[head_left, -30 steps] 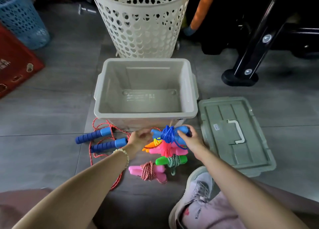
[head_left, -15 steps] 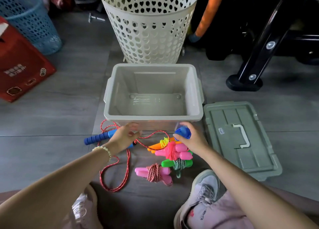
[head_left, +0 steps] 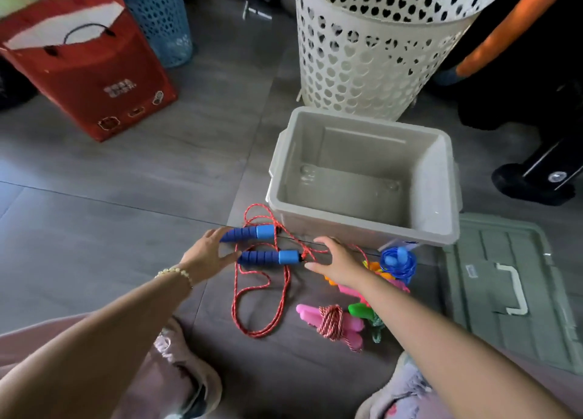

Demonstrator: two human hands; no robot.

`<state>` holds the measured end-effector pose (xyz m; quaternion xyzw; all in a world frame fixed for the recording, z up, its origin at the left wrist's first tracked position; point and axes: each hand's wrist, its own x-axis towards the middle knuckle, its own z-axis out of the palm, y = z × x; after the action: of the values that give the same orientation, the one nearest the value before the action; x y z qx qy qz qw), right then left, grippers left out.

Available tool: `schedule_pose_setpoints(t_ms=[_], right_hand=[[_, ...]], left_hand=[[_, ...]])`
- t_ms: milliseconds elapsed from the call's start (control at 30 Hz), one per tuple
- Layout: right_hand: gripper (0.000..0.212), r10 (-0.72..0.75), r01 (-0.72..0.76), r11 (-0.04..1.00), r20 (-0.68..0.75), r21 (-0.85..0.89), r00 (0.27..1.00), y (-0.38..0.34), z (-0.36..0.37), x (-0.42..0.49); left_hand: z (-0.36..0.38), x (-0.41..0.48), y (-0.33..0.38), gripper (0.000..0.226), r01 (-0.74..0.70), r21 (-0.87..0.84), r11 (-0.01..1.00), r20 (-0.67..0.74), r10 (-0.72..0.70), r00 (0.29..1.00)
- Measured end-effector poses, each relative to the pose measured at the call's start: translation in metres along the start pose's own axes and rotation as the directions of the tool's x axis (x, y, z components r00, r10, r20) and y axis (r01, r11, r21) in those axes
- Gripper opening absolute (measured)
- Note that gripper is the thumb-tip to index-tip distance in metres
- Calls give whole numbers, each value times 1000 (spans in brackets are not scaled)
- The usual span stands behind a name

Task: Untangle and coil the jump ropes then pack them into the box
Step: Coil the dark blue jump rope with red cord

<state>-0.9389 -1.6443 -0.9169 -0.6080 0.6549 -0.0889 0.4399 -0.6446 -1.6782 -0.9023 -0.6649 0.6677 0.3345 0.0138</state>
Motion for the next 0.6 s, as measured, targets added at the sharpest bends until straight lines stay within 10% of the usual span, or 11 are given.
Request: schedule_pose_setpoints(t_ms=[600], right_hand=[[41, 36, -23, 995, 124, -100, 992, -1, 87, 94]], left_hand=[[46, 102, -25, 41, -57, 155, 986, 207, 24, 978]])
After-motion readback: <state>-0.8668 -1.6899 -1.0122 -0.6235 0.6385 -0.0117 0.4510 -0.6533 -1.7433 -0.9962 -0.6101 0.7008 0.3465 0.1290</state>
